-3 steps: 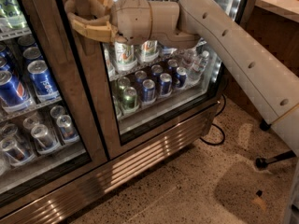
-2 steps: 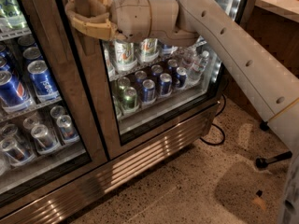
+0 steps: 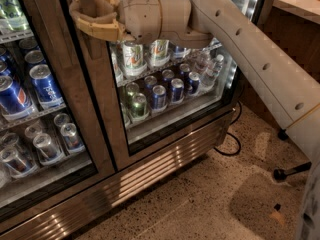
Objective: Open right fridge door
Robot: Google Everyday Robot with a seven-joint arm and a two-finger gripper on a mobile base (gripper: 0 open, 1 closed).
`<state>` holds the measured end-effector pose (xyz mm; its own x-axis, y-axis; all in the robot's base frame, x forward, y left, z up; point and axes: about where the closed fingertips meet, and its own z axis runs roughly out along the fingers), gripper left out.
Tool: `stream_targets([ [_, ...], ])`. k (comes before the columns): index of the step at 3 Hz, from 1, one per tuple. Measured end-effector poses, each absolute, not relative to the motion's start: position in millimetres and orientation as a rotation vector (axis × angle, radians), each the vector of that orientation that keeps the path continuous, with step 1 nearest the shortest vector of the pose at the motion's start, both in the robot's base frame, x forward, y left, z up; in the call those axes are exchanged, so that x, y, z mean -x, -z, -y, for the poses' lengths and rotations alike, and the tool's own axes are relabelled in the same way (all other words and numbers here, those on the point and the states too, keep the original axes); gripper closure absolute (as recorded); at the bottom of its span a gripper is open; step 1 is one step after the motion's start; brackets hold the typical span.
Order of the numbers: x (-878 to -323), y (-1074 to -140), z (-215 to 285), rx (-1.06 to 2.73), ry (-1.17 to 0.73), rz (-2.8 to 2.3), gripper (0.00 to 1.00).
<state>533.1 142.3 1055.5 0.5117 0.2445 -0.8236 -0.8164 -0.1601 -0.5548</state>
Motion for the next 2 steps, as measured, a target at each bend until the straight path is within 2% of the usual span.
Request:
stream_targets([
  [2, -532.1, -1064.3, -143.1, 1.429, -1.005, -0.520, 1.00],
])
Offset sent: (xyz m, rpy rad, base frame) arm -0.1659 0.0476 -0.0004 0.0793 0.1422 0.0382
